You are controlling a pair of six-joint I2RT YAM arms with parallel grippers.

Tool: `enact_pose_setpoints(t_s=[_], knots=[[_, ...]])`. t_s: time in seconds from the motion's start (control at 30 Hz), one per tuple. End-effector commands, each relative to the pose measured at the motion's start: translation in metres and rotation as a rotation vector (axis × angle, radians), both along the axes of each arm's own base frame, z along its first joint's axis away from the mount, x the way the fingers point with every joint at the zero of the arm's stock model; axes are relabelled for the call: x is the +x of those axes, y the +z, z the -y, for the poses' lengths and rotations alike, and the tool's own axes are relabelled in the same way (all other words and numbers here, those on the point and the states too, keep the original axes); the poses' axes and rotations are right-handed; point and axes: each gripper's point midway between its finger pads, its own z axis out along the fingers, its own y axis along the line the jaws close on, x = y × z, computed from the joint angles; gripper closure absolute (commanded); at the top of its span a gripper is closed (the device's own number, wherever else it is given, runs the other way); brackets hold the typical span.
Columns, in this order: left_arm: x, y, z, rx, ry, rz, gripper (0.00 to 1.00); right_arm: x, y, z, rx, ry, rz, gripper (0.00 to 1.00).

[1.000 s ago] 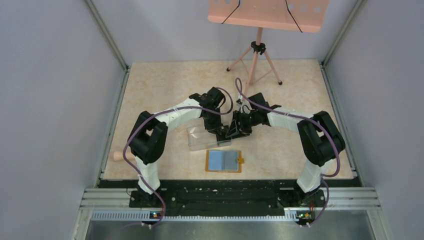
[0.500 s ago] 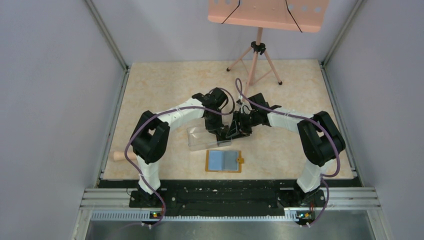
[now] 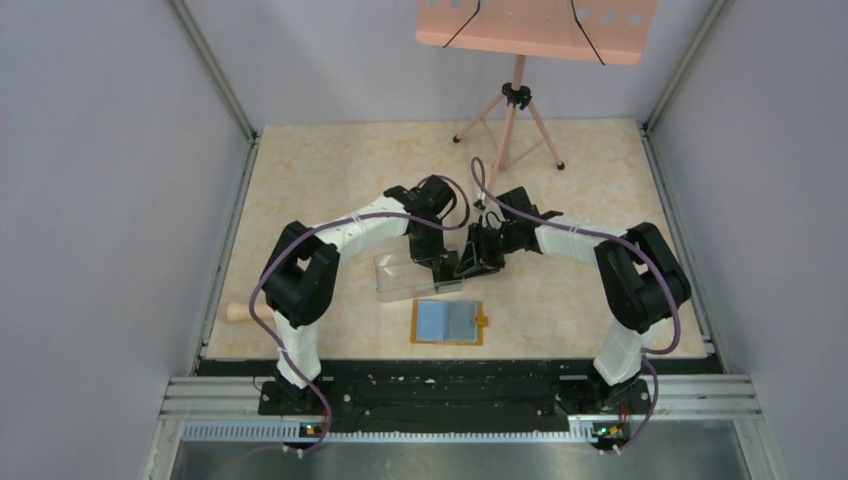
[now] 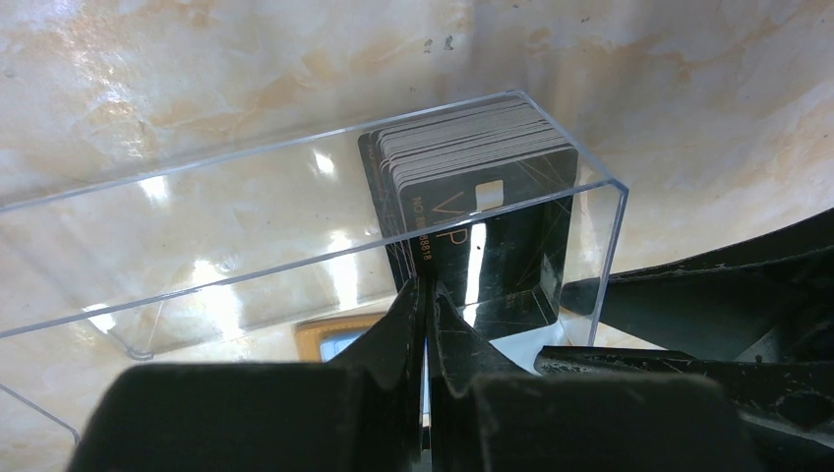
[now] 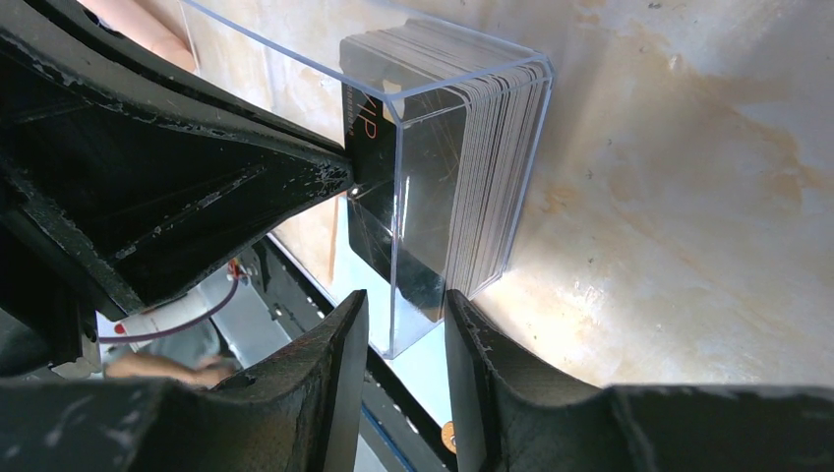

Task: Put the credit cards into the card holder
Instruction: Pick up the credit card from the storage box.

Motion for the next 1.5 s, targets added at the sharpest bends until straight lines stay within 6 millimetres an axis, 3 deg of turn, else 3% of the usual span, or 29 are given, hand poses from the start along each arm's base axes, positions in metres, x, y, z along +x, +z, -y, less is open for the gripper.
enact_pose_setpoints(t_s=[0.0, 0.5, 0.67, 0.8, 1.1, 1.27, 1.47], knots=[[0.005, 0.023, 0.030, -0.140, -0.030, 0.068, 0.97, -0.001, 0.023, -0.010, 0.068, 0.032, 0.053, 0.66], [0.011, 0.049, 0.030, -0.173, -0.031, 0.139, 0.95, -0.002, 0.022, -0.010, 0.065, 0.030, 0.048, 0.68], [0.003, 0.034, 0.002, -0.025, 0.006, 0.099, 0.83, -0.002, 0.023, -0.010, 0.067, 0.032, 0.050, 0.67], [-0.004, 0.017, -0.015, 0.064, 0.018, 0.063, 0.79, -0.002, 0.022, -0.010, 0.068, 0.034, 0.049, 0.65], [-0.010, -0.008, 0.003, 0.000, -0.012, -0.007, 0.77, -0.003, 0.021, -0.010, 0.067, 0.037, 0.047, 0.63], [-0.010, -0.009, 0.003, 0.001, -0.016, -0.007, 0.82, -0.003, 0.022, -0.010, 0.068, 0.038, 0.049, 0.63], [-0.006, 0.007, 0.010, -0.047, -0.021, 0.036, 1.00, -0.003, 0.022, -0.011, 0.070, 0.037, 0.048, 0.64]])
